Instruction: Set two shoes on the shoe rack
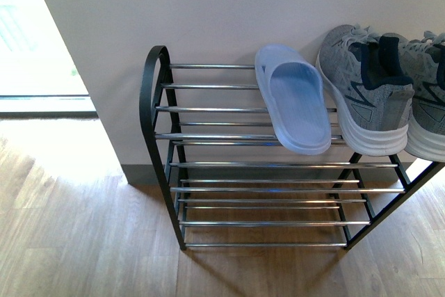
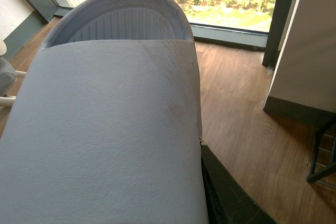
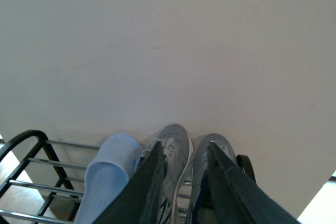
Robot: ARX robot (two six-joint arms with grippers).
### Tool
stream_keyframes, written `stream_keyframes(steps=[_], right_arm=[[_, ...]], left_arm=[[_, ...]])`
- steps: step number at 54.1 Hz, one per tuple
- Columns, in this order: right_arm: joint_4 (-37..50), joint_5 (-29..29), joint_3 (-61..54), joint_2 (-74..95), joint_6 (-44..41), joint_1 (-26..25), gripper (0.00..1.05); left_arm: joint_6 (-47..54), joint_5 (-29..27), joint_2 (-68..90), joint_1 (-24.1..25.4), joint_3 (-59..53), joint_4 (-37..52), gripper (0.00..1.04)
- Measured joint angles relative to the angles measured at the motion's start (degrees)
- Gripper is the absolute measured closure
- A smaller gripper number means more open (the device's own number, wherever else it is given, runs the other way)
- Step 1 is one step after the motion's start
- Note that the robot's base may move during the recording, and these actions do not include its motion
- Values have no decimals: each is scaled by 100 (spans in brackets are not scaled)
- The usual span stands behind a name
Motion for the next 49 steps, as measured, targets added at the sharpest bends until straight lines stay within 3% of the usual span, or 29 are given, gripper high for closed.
stream_keyframes(steps=[7, 32, 37, 49], right_arm=[[125, 278, -564, -444, 22, 280, 103], [-22, 914, -1720, -1764, 50, 951, 103], [-157, 1394, -1853, -2022, 52, 1333, 103], [-549, 1440, -2098, -2664, 50, 1478, 103]], left_arm=[[0, 0, 0, 0, 0, 0, 102], [0, 0, 0, 0, 0, 0, 102], [0, 0, 0, 0, 0, 0, 102], [0, 0, 0, 0, 0, 0, 102]])
